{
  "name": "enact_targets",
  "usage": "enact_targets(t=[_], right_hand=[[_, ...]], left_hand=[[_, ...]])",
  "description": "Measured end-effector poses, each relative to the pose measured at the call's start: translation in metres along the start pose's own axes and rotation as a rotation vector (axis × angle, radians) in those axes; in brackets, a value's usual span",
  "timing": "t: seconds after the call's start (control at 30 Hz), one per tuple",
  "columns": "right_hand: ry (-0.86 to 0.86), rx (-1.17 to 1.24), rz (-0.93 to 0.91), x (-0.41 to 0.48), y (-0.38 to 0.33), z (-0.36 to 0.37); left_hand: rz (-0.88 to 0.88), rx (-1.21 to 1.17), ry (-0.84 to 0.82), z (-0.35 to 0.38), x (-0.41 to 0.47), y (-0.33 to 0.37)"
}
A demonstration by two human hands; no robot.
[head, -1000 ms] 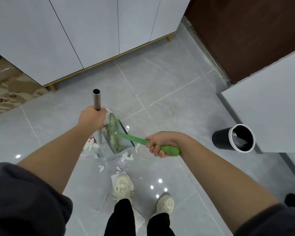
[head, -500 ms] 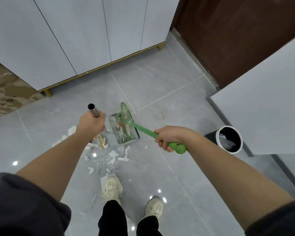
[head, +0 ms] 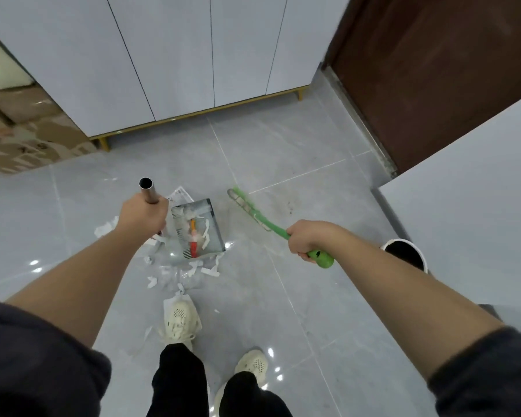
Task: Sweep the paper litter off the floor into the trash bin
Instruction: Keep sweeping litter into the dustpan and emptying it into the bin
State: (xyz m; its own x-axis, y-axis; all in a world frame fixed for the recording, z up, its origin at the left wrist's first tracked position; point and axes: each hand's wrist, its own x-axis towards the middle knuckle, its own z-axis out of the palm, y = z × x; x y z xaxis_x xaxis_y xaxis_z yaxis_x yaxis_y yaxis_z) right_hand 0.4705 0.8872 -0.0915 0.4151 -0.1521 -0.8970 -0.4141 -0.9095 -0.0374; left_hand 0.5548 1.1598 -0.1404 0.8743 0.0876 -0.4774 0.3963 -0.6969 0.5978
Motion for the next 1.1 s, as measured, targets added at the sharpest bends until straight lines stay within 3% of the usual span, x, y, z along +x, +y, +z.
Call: enact_targets(t=[0.13,0.27,0.57,0.6,0.67,0.8,0.97,1.1], right_hand=[[-0.01,-0.296,0.035,0.021,-0.013,0.024],[-0.024,-0.442,0.028,0.033,-0.021,0.041],[-0.008,-0.38,0.065,0.043,-0.017,0.053],[-0.061,-0.4,0.058,0.064,-0.072,0.072],[-0.108,-0.4,0.039,0.064,-0.085,0.087],[-0.156,-0.447,-0.081,0.06,-0.109,0.102],[-0.211,-0.251,-0.132,0.056,-0.126,0.103],[-0.263,0.242,-0.081,0.055,-0.14,0.099]], left_hand=[[-0.104,-0.029,0.044,-0.015,-0.022,-0.037],[-0.175,-0.034,0.094,-0.029,-0.042,-0.069],[-0.305,-0.073,0.073,-0.021,-0.057,-0.087],[-0.395,-0.081,0.05,-0.041,-0.038,-0.131],[-0.427,-0.06,0.001,-0.03,-0.043,-0.142],[-0.417,-0.14,0.071,-0.017,-0.044,-0.131],[-0.426,-0.225,0.113,-0.016,-0.026,-0.108],[-0.415,-0.265,0.068,-0.016,-0.013,-0.099]])
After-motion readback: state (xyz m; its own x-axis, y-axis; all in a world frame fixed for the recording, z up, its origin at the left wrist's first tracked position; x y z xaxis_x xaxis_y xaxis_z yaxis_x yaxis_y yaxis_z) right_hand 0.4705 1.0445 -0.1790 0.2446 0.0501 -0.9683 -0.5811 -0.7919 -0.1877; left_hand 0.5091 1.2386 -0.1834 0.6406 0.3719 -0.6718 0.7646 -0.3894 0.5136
